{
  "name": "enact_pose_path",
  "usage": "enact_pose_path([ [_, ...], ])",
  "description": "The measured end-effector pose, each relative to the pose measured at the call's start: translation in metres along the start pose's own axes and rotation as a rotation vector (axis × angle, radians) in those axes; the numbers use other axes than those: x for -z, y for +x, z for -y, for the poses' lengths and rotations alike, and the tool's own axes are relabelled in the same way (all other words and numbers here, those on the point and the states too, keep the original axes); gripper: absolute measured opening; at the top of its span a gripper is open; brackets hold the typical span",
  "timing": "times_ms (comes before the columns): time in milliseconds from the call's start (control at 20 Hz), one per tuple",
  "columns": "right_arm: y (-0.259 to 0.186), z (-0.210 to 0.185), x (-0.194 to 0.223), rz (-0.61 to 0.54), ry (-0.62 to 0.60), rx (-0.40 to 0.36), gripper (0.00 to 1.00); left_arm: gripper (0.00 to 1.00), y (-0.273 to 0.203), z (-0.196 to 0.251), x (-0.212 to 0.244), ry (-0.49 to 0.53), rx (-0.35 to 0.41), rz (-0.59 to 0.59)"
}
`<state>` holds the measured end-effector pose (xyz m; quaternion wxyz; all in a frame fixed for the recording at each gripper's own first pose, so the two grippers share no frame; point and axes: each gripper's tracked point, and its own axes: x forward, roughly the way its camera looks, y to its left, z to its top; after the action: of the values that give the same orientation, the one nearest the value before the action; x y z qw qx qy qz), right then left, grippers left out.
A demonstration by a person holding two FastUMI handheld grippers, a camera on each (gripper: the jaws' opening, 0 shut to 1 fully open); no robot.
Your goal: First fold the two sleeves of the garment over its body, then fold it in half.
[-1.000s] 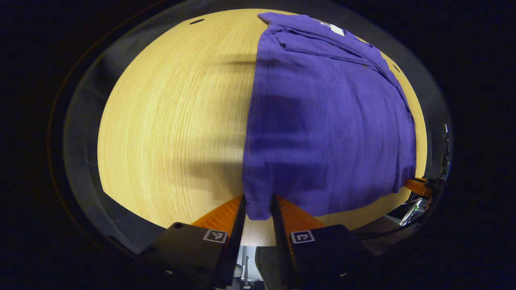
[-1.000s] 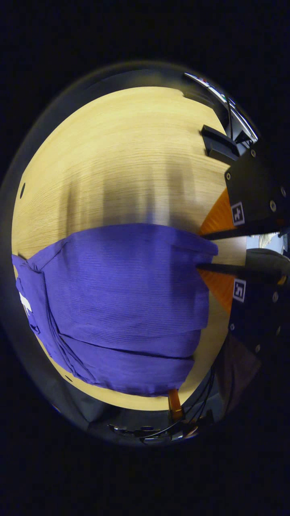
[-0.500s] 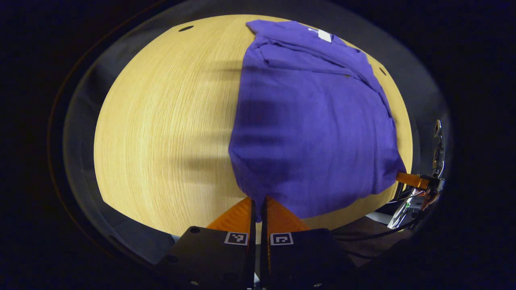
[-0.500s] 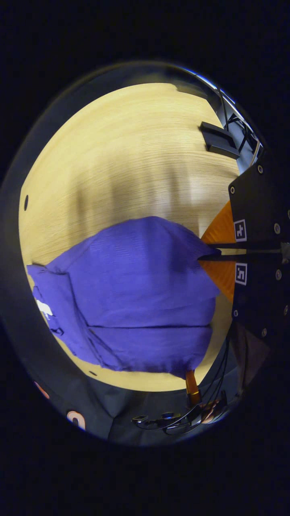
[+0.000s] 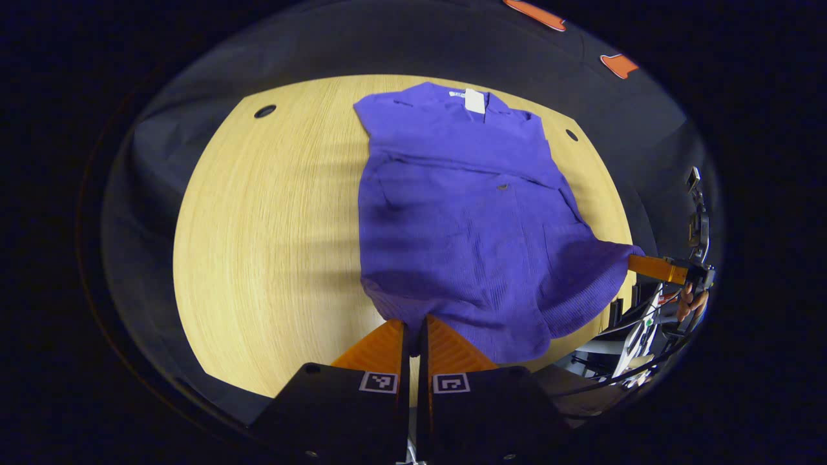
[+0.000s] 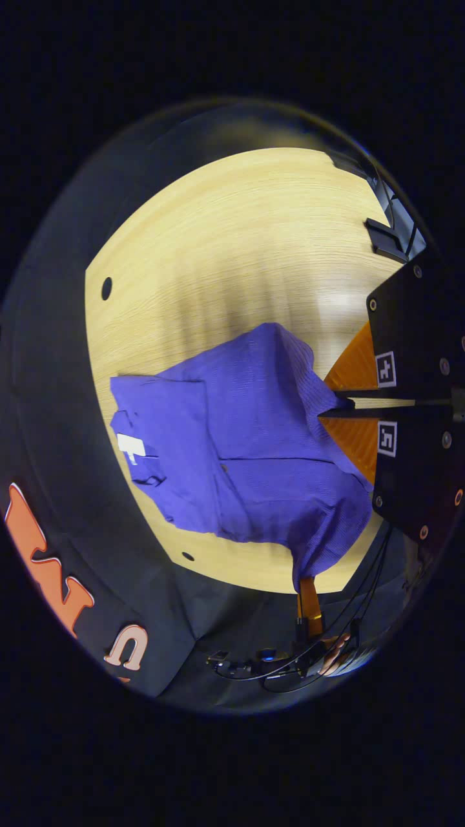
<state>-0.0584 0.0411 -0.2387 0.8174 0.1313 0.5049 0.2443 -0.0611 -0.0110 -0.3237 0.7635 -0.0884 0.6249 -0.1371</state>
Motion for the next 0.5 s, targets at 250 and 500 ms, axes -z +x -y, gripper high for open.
enact_pose_path([
  [250,-0.011,-0.016,-0.064,0.11,-0.052,-0.011,0.05,0.06,-0.023,0.007,-0.082,0.037,0.001,0.113],
  [500,-0.01,-0.029,-0.135,0.195,-0.085,-0.014,0.04,0.06,-0.04,0.006,-0.159,0.04,-0.006,0.187],
])
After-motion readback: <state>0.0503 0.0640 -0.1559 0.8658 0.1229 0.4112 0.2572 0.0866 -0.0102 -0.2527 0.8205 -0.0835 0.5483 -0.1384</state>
